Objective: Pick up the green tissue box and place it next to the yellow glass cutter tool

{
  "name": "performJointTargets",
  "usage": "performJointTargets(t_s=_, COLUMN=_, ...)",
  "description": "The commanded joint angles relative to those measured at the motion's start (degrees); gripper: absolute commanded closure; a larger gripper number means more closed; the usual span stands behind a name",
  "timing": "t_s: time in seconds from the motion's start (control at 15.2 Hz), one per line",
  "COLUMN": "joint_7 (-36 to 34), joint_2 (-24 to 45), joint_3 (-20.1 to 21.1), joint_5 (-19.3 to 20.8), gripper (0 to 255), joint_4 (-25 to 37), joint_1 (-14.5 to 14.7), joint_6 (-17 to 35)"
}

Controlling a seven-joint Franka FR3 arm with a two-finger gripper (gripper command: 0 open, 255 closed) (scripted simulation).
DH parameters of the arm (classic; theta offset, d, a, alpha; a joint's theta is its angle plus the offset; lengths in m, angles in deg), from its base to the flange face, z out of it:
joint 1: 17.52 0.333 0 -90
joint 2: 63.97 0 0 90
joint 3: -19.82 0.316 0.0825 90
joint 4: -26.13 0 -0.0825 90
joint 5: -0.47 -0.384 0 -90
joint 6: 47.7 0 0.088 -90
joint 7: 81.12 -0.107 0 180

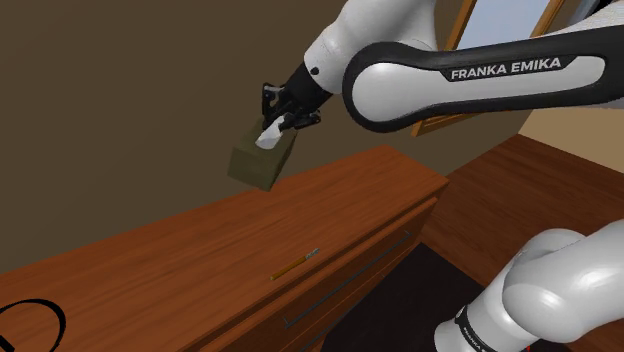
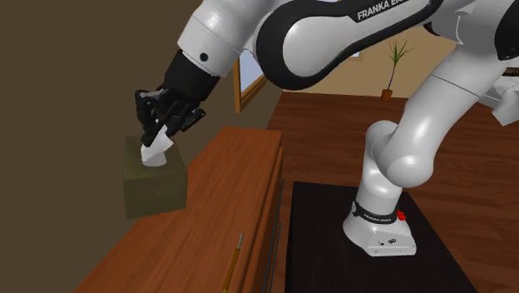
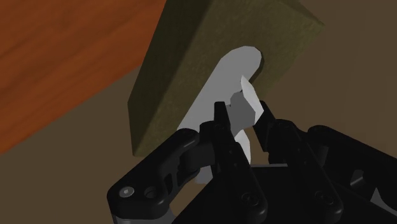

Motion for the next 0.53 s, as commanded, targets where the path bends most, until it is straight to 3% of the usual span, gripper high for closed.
performJointTargets(t_s=0.0, joint_7=-4.07, joint_2=1.39, joint_3=3.26, joint_5=2.00, gripper=255, joint_4=2.04, joint_1=-0.94, joint_6=-0.27)
performJointTargets(t_s=0.46, joint_7=-20.07, joint_2=9.35, joint_3=16.65, joint_5=13.41, gripper=255, joint_4=11.41, joint_1=-6.17, joint_6=-1.86)
